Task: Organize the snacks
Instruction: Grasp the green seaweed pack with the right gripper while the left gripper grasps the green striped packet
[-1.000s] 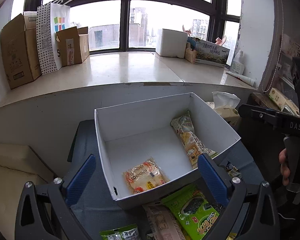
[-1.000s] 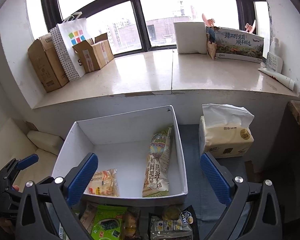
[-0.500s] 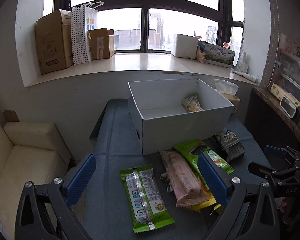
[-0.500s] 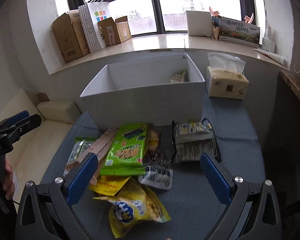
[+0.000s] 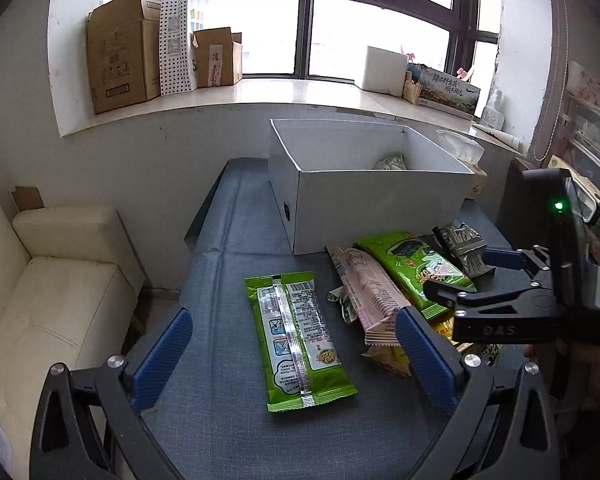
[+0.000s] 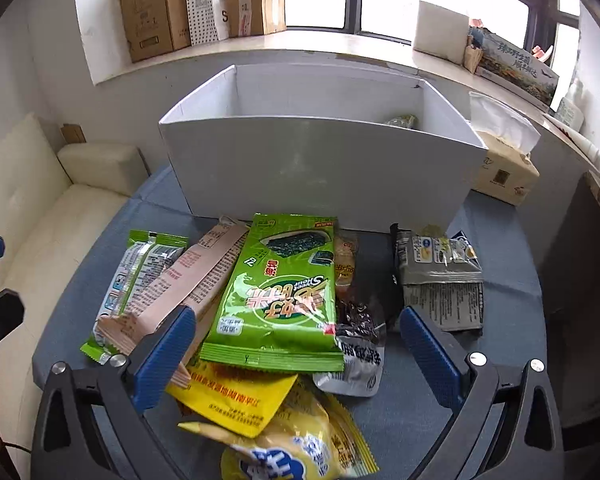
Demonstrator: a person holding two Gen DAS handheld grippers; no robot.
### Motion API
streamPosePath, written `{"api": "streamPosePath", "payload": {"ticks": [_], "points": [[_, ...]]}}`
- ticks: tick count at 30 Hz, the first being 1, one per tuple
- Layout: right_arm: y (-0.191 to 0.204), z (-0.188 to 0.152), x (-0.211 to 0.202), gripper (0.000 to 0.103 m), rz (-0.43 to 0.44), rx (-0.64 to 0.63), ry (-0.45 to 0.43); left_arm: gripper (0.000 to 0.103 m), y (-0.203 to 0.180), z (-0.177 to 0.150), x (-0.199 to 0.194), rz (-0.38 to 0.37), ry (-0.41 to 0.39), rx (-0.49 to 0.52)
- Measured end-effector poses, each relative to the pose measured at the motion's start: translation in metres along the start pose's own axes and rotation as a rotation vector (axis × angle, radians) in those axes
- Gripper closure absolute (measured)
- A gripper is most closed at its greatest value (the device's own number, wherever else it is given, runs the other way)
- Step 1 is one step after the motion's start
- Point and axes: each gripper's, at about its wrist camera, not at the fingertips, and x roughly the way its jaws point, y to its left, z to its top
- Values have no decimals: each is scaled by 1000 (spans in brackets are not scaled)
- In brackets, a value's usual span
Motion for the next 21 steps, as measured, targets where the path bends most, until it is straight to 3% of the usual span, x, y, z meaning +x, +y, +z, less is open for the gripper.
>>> {"api": "streamPosePath", "payload": {"ticks": [11, 12, 15, 21], "points": [[7, 17, 41, 0, -54, -7, 67, 0, 9, -6, 6, -6, 23, -33], [5, 18, 43, 2, -52, 5, 74, 0, 9, -6, 7, -7, 26, -36], [-2, 18, 53, 30, -43, 30, 127, 0, 9, -8, 8, -8, 30, -32], [-3, 11, 43, 31, -31, 48, 89, 0, 9, -10, 15, -2, 48, -29]]}}
